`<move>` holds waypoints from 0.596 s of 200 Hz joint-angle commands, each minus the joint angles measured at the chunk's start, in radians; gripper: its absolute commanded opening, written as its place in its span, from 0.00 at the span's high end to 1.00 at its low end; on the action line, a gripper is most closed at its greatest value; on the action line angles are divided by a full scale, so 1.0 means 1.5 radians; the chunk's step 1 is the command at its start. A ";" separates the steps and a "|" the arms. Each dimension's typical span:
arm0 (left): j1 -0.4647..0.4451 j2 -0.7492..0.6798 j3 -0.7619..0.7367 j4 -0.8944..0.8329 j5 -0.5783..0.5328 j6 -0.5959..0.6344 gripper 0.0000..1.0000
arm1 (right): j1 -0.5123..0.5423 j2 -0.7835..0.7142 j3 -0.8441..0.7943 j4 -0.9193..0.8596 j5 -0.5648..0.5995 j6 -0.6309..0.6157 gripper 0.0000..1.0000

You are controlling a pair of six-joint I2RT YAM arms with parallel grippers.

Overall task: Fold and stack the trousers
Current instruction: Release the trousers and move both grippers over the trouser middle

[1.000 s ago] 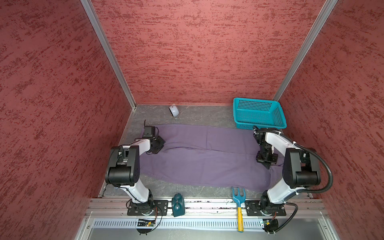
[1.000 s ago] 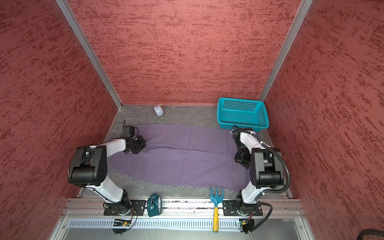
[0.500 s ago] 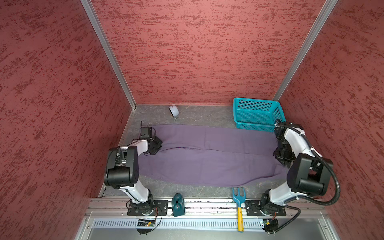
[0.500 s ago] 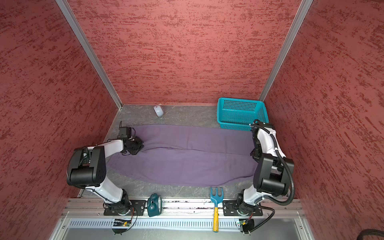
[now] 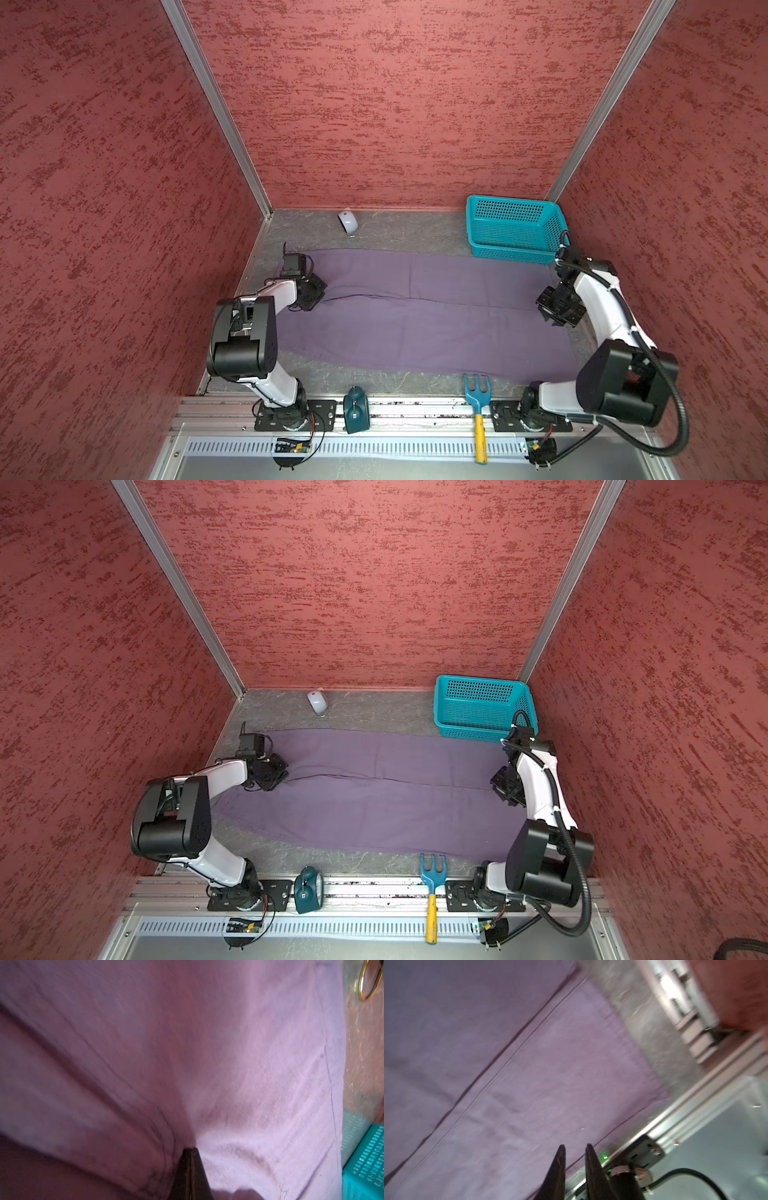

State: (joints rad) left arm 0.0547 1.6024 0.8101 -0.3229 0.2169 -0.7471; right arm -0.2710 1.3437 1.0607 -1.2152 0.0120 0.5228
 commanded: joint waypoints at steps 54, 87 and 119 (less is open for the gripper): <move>-0.048 -0.121 0.050 -0.106 -0.074 0.004 0.75 | 0.098 -0.019 -0.129 0.269 -0.141 0.018 0.84; -0.047 -0.200 0.034 -0.178 -0.129 0.010 0.64 | 0.144 -0.031 -0.154 0.288 -0.115 0.007 0.90; -0.009 -0.283 -0.013 -0.258 -0.169 0.013 0.62 | 0.144 -0.091 -0.175 0.311 -0.085 0.010 0.80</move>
State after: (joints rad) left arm -0.0029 1.2476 0.8421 -0.5716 0.0422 -0.7441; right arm -0.0566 1.2808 0.8104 -0.8104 -0.1673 0.5423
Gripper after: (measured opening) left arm 0.376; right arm 0.171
